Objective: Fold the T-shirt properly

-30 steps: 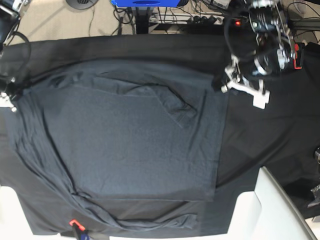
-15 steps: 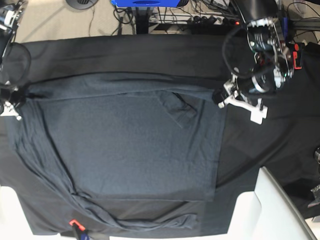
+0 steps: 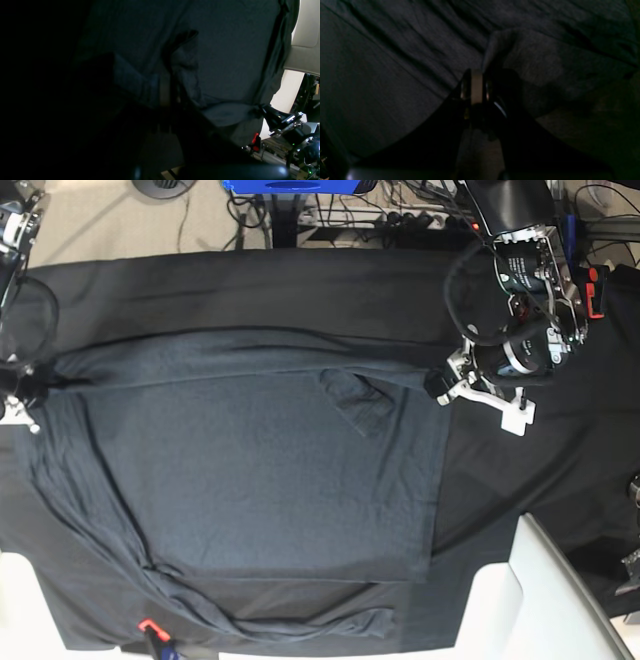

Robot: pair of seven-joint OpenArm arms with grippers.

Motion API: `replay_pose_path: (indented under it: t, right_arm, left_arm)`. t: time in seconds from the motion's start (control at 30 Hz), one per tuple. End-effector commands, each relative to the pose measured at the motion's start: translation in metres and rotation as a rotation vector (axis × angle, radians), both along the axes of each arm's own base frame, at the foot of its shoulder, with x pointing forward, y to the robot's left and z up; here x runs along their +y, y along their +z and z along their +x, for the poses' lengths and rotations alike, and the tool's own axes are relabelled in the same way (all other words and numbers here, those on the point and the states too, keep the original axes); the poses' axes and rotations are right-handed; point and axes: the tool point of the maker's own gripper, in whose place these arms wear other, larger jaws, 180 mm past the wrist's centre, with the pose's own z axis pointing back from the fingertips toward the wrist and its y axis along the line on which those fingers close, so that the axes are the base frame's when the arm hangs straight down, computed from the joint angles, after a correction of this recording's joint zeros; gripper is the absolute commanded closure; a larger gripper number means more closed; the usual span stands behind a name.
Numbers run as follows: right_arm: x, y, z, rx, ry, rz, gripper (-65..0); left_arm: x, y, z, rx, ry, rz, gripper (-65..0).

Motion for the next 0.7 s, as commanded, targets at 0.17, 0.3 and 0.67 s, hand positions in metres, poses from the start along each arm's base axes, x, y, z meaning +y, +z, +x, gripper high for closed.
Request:
replay_pose_path:
  t: [0.17, 0.3, 0.67]
  right_arm:
    - [-0.013, 0.019, 0.018, -0.057, -0.010, -0.031, -0.5]
    - [-0.016, 0.020, 0.020, -0.071, -0.017, -0.044, -0.6]
    - [-0.021, 0.020, 0.019, -0.066, -0.065, -0.056, -20.0]
  left_arm:
    - [0.003, 0.014, 0.015, -0.056, 0.004, 0.002, 0.0]
    - [0.004, 0.017, 0.021, -0.091, 0.029, 0.008, 0.0]
    - [0.001, 0.012, 0.021, -0.086, 0.046, -0.007, 0.0]
